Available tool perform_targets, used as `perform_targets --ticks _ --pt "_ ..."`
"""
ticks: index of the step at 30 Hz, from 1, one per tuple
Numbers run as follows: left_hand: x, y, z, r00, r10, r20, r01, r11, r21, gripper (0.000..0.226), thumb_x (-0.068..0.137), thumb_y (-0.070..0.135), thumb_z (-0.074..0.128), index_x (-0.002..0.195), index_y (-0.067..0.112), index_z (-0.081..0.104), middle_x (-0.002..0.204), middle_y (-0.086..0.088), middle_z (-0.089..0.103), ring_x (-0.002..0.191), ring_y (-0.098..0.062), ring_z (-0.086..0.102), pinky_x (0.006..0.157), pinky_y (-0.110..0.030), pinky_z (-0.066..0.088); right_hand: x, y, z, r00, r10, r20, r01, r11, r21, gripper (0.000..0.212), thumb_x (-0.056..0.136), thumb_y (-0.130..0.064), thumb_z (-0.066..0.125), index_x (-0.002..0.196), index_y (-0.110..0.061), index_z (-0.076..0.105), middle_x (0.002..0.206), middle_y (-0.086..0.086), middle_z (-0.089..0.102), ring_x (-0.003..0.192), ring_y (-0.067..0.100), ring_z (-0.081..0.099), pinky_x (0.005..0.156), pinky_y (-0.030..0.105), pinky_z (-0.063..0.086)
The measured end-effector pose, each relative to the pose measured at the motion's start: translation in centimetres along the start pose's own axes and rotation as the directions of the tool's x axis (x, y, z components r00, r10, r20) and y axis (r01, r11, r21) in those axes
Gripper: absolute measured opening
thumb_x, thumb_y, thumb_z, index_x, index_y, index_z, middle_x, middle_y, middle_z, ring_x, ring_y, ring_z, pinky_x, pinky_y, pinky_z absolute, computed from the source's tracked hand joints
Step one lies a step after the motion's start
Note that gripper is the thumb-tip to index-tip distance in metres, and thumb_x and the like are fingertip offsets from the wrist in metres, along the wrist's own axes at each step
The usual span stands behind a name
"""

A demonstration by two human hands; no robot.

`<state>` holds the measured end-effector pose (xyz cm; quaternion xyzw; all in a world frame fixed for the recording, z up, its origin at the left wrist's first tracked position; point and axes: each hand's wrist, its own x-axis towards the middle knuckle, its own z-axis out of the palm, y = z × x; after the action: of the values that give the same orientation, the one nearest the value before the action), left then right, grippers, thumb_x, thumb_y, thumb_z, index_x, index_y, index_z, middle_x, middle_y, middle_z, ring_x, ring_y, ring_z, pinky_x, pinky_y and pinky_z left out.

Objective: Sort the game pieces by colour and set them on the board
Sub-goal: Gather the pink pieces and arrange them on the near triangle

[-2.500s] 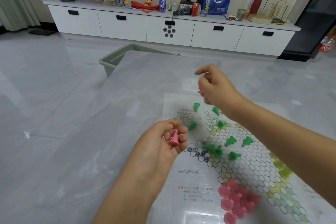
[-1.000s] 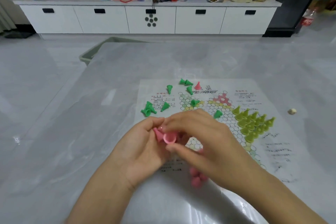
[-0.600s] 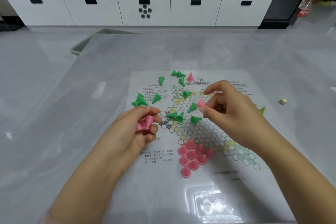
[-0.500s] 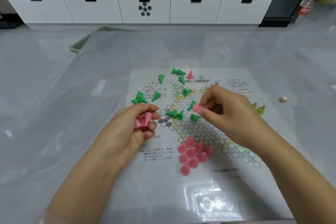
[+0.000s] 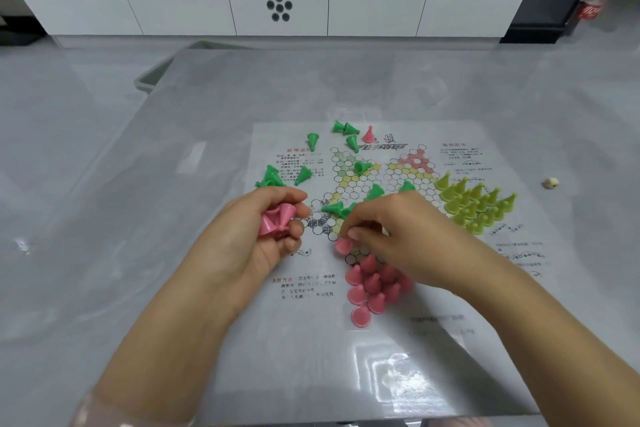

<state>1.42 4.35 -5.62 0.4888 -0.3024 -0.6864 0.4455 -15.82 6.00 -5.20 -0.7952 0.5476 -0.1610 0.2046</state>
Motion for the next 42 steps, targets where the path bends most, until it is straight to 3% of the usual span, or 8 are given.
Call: perform_targets --ticks 5,9,14,18,23,35,39,42 --pt "0.03 0.07 -0.03 1.000 -0.004 0.010 0.004 1.000 -0.009 0.021 0.086 0.009 0.045 0.074 0.002 0.061 0.052 -0.004 0.061 0.038 -0.011 0.048 0.034 -0.018 0.037 0.13 0.45 -0.34 0.997 0.075 0.032 -0.077 0.995 0.069 0.013 0.086 -0.018 0.058 0.084 -0.025 0.068 0.068 -0.020 0.058 0.065 -0.004 0.055 0.060 0.004 0.040" --pt "-0.05 0.05 0.11 1.000 -0.006 0.011 0.006 1.000 -0.013 0.021 0.085 0.008 0.045 0.073 0.003 0.061 0.051 -0.004 0.061 0.038 -0.010 0.047 0.034 -0.018 0.037 0.07 0.44 -0.23 0.987 0.130 0.094 -0.145 0.971 0.187 0.021 0.085 -0.020 0.060 0.069 -0.033 0.062 0.062 -0.016 0.062 0.054 0.001 0.060 0.044 0.006 0.040" --pt "-0.05 0.12 0.03 1.000 -0.012 0.010 0.012 1.000 -0.022 0.020 0.085 0.009 0.045 0.074 0.003 0.061 0.051 -0.004 0.060 0.038 -0.010 0.047 0.034 -0.018 0.037 0.10 0.36 -0.32 0.987 0.141 0.077 -0.154 0.965 0.213 0.026 0.084 -0.019 0.062 0.064 -0.035 0.060 0.064 -0.016 0.063 0.058 -0.001 0.060 0.047 0.004 0.038" --pt "-0.06 0.13 0.07 1.000 -0.013 0.005 0.013 1.000 -0.014 0.021 0.085 0.009 0.046 0.073 0.003 0.061 0.051 -0.004 0.061 0.038 -0.010 0.047 0.034 -0.018 0.037 -0.10 0.44 0.07 0.972 0.190 0.137 -0.224 0.925 0.308 0.022 0.084 -0.015 0.061 0.066 -0.027 0.064 0.057 -0.018 0.064 0.050 0.003 0.061 0.042 0.012 0.044" --pt "-0.13 0.17 0.05 1.000 -0.015 0.010 0.015 1.000 -0.017 0.020 0.085 0.009 0.046 0.074 0.003 0.061 0.052 -0.004 0.060 0.038 -0.011 0.047 0.035 -0.017 0.037 -0.12 0.34 0.13 0.980 0.149 0.129 -0.178 0.950 0.256 0.025 0.084 -0.016 0.061 0.066 -0.033 0.061 0.067 -0.013 0.065 0.053 -0.005 0.060 0.046 0.008 0.044" --pt "-0.35 0.20 0.06 1.000 -0.012 -0.001 0.012 1.000 -0.013 0.020 0.086 0.009 0.046 0.074 0.003 0.062 0.051 -0.003 0.061 0.039 -0.010 0.048 0.035 -0.016 0.037 -0.34 0.27 0.22 0.967 0.181 0.177 -0.228 0.927 0.298 0.017 0.085 -0.014 0.059 0.072 -0.021 0.066 0.069 0.000 0.069 0.053 0.013 0.066 0.046 0.023 0.055" --pt "-0.33 0.17 -0.03 1.000 -0.015 -0.004 0.015 1.000 -0.019 0.020 0.085 0.009 0.046 0.074 0.004 0.062 0.052 -0.003 0.061 0.039 -0.010 0.048 0.035 -0.017 0.037 -0.36 0.39 0.26 0.970 0.163 0.178 -0.208 0.940 0.271 0.015 0.085 -0.016 0.059 0.075 -0.021 0.068 0.072 0.001 0.068 0.052 0.011 0.066 0.044 0.018 0.051" --pt "-0.32 0.11 -0.11 1.000 -0.021 -0.005 0.020 0.999 -0.041 0.019 0.085 0.008 0.047 0.076 0.003 0.063 0.055 -0.005 0.063 0.042 -0.011 0.053 0.038 -0.018 0.043 -0.49 0.56 -0.05 0.965 0.173 0.197 -0.226 0.930 0.290 0.013 0.087 -0.020 0.058 0.080 -0.026 0.068 0.073 -0.002 0.069 0.056 0.011 0.067 0.049 0.024 0.055"
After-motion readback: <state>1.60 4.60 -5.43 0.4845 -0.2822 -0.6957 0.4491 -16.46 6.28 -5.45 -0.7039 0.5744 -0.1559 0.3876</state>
